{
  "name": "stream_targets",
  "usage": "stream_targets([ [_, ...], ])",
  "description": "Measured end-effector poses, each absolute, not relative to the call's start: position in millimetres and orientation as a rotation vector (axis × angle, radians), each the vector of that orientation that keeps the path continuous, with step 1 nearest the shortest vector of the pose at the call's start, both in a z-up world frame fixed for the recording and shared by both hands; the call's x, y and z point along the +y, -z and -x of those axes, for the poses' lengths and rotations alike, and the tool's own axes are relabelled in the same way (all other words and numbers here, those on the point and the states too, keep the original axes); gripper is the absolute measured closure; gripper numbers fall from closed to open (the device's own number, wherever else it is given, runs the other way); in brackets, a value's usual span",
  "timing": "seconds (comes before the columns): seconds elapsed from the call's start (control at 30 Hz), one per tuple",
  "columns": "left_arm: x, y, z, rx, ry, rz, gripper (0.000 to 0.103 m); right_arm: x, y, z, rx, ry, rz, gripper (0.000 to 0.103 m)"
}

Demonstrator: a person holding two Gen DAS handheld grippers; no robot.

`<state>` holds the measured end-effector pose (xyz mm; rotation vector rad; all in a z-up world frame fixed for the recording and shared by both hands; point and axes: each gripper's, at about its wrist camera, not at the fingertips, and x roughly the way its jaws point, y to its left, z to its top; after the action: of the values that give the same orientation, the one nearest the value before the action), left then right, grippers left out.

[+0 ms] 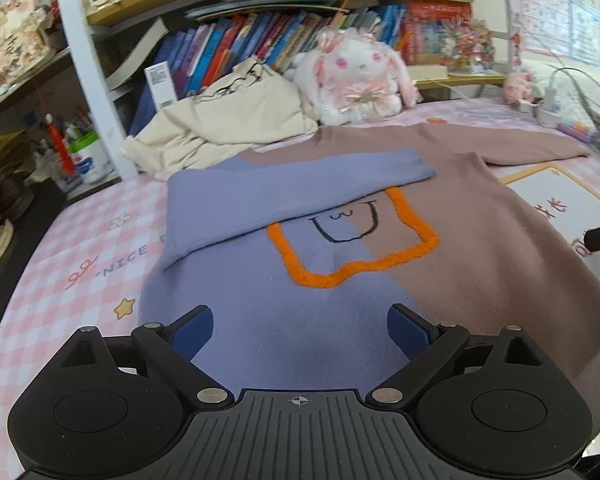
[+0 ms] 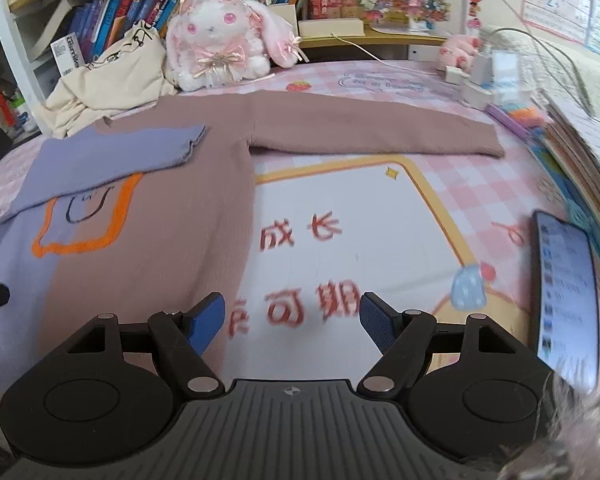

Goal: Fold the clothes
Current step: 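Move the right gripper to the pink sleeve cuff and grasp it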

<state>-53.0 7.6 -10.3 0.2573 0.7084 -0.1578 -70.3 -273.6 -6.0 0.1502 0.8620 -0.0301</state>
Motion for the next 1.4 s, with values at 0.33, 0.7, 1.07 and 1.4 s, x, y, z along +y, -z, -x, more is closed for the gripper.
stream_targets([
  [0.33, -40.5, 6.8, 58.5, 0.768, -0.003, -0.247, 0.006, -347.7, 8.7, 14.5, 0.849, -0.03, -0.254, 0.029],
  [0.7, -75.6, 11.8, 69.4, 0.857, -0.116, -0.104, 0.006, -450.9, 11.0, -41.1, 0.844, 0.043, -0.398, 0.029],
  [1.07, -68.1, 13.0, 72.4, 0.869, -0.236, 0.066, 0.006, -516.7, 22.5, -61.3, 0.872, 0.136, -0.51, 0.036],
  [1.4, -67.3, 9.1, 74.7, 0.872, -0.265, 0.075, 0.006, -524.4, 29.3, -71.5, 0.82, 0.088, -0.54, 0.063],
])
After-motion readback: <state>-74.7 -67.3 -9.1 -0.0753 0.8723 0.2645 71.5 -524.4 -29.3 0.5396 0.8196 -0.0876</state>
